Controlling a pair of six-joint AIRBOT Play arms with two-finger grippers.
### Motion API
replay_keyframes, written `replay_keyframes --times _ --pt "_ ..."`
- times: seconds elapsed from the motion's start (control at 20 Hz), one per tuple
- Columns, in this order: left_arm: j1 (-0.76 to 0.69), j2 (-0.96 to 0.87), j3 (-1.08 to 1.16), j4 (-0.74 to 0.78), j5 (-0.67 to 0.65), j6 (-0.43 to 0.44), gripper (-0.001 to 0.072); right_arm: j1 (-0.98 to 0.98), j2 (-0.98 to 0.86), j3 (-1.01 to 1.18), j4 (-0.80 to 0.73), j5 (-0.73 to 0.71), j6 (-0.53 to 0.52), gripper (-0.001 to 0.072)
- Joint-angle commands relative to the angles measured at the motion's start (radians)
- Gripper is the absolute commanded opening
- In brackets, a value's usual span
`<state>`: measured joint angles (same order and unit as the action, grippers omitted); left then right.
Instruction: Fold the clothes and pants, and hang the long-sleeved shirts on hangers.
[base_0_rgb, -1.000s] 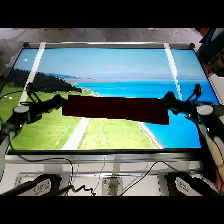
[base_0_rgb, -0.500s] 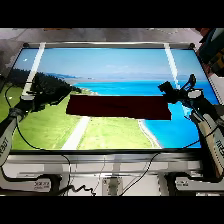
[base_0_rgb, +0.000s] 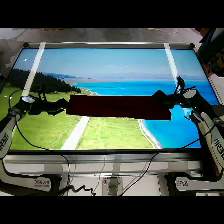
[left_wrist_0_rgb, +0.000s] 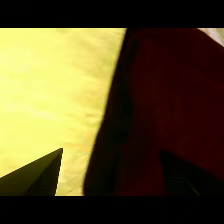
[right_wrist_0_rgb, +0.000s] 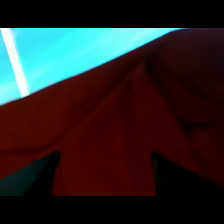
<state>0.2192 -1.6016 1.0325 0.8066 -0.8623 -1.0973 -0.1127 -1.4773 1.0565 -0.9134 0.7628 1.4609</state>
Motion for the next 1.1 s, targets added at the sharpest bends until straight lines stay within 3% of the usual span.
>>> replay_keyframes --times 0.0,0.05,0.1,0.15,0.2,0.3,0.35,0.5,0.7,1.05 --pt "-0.060 -0.034 -0.001 -0.021 -0.005 0.067 0.0546 0.055 -0.001 0.001 -0.006 0.023 -0.018 0.0580" --pt "-0.083 -0.036 -0.001 -0.051 0.024 0.086 0.0411 0.076 -0.001 0.003 -0.007 0.014 -0.019 0.0479" --pt "-0.103 -0.035 0.002 -0.075 0.051 0.108 0.0337 0.100 -0.001 0.003 -0.006 -0.006 -0.019 0.0369" --pt "-0.121 -0.035 0.013 -0.078 0.063 0.119 0.0228 0.125 -0.001 0.003 -0.007 -0.031 -0.019 0.0334" --pt "-0.134 -0.035 0.037 -0.074 0.058 0.119 0.0007 0.153 -0.001 0.003 -0.006 -0.062 -0.019 0.0299" --pt "-0.140 -0.024 0.105 -0.074 -0.004 0.118 0.0016 0.212 -0.001 0.003 -0.006 -0.118 -0.019 0.0043" --pt "-0.135 -0.008 0.142 -0.074 -0.064 0.118 0.0016 0.244 -0.001 0.003 -0.006 -0.148 -0.018 0.0020" --pt "-0.105 0.087 0.222 -0.075 -0.273 0.118 0.0015 0.357 -0.003 0.007 -0.006 -0.232 -0.015 0.0020" --pt "-0.066 0.297 0.245 -0.074 -0.499 0.083 0.0015 0.538 -0.061 0.096 0.004 -0.212 0.029 0.0019" --pt "0.015 0.543 0.245 -0.047 -0.527 0.064 0.0016 0.888 -0.272 0.281 0.048 -0.205 0.159 0.0020"
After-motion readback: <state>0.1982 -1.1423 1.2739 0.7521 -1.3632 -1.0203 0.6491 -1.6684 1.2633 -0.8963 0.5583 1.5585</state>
